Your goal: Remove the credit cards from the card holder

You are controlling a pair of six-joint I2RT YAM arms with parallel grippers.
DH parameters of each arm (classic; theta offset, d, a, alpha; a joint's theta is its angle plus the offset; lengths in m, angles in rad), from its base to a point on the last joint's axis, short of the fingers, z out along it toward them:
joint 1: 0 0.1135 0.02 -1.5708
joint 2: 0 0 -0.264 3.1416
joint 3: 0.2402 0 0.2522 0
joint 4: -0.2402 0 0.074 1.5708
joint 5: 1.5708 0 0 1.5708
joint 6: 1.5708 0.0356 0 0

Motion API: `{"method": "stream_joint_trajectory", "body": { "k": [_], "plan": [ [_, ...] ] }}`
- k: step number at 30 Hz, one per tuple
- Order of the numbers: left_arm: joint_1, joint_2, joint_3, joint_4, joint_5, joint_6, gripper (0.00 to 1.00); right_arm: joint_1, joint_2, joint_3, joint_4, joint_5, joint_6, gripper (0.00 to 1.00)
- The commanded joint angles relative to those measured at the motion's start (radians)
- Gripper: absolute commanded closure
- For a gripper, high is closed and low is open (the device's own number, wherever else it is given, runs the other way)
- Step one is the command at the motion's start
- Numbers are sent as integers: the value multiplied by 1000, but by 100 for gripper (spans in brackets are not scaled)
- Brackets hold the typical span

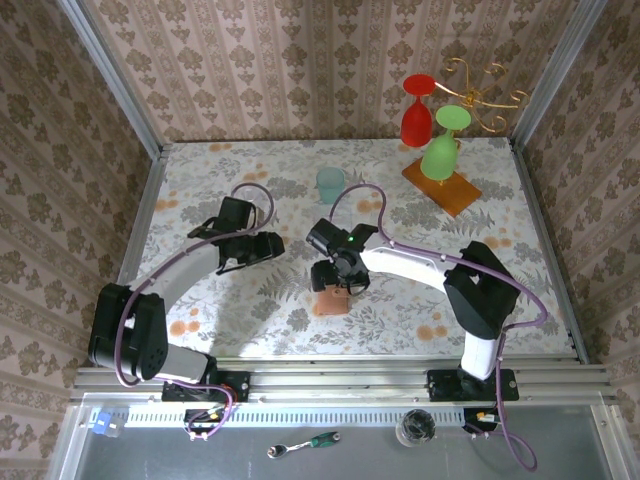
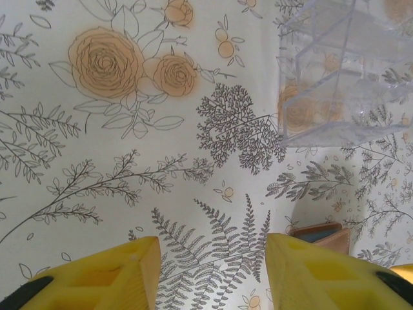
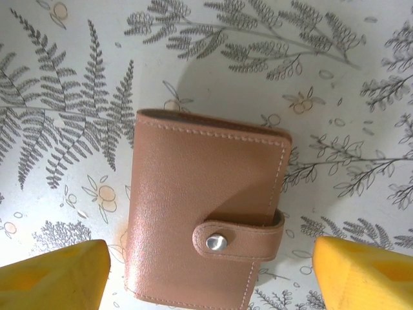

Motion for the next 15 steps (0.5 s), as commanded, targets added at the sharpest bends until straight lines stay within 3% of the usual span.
{"method": "stream_joint_trajectory", "body": {
  "k": [1,9,15],
  "plan": [
    [-9,-25,-20,6,38,-20,53,14,-25,-18,5,-4,44,17],
    [-32,-15,-23,5,96,-98,55,14,-52,-83,43,-10,132,19],
    [-64,-25,-61,95,103,-158,55,19,-47,-69,40,-10,145,22]
  ]
}}
